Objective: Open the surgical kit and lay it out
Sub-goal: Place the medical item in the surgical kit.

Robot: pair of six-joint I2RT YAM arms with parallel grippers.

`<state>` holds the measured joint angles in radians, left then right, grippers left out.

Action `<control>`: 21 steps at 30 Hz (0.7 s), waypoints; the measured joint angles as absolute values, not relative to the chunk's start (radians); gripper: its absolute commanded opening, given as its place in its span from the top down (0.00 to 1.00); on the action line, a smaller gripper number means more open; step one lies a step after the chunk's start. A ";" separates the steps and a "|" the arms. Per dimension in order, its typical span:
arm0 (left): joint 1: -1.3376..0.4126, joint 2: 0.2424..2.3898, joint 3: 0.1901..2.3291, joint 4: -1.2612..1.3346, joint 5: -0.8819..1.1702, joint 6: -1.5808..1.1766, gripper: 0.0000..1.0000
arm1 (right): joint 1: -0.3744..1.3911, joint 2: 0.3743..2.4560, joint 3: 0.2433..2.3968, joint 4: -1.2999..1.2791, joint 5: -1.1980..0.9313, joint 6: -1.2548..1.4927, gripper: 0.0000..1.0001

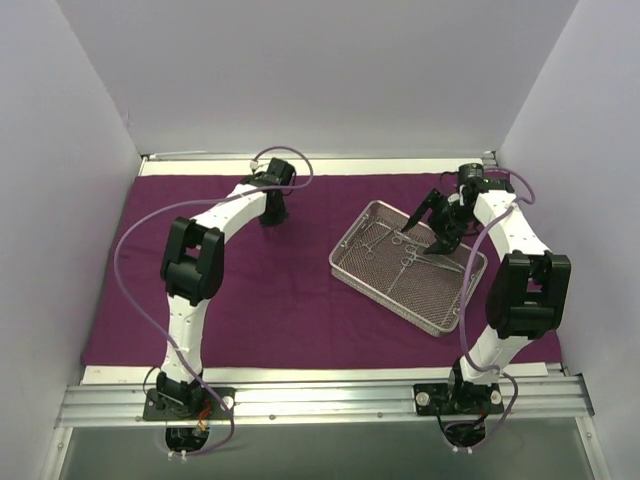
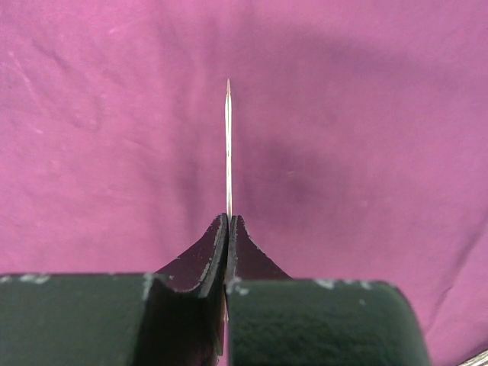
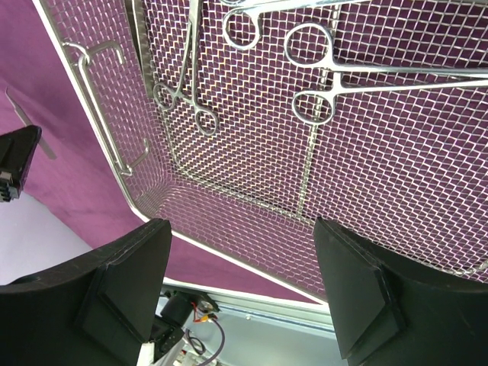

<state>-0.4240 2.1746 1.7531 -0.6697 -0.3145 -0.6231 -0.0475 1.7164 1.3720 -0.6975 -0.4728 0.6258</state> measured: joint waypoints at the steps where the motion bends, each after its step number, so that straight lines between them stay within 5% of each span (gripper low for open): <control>1: -0.434 2.190 1.782 -0.691 -0.333 -0.642 0.98 | -0.047 1.712 1.370 -0.697 -0.473 0.626 0.23; 19: -0.450 2.374 2.061 -0.918 -0.460 -0.885 0.98 | -0.052 1.693 1.344 -0.699 -0.472 0.617 0.24; 21: -0.450 2.374 2.058 -0.916 -0.457 -0.892 0.88 | -0.052 1.692 1.337 -0.700 -0.472 0.615 0.24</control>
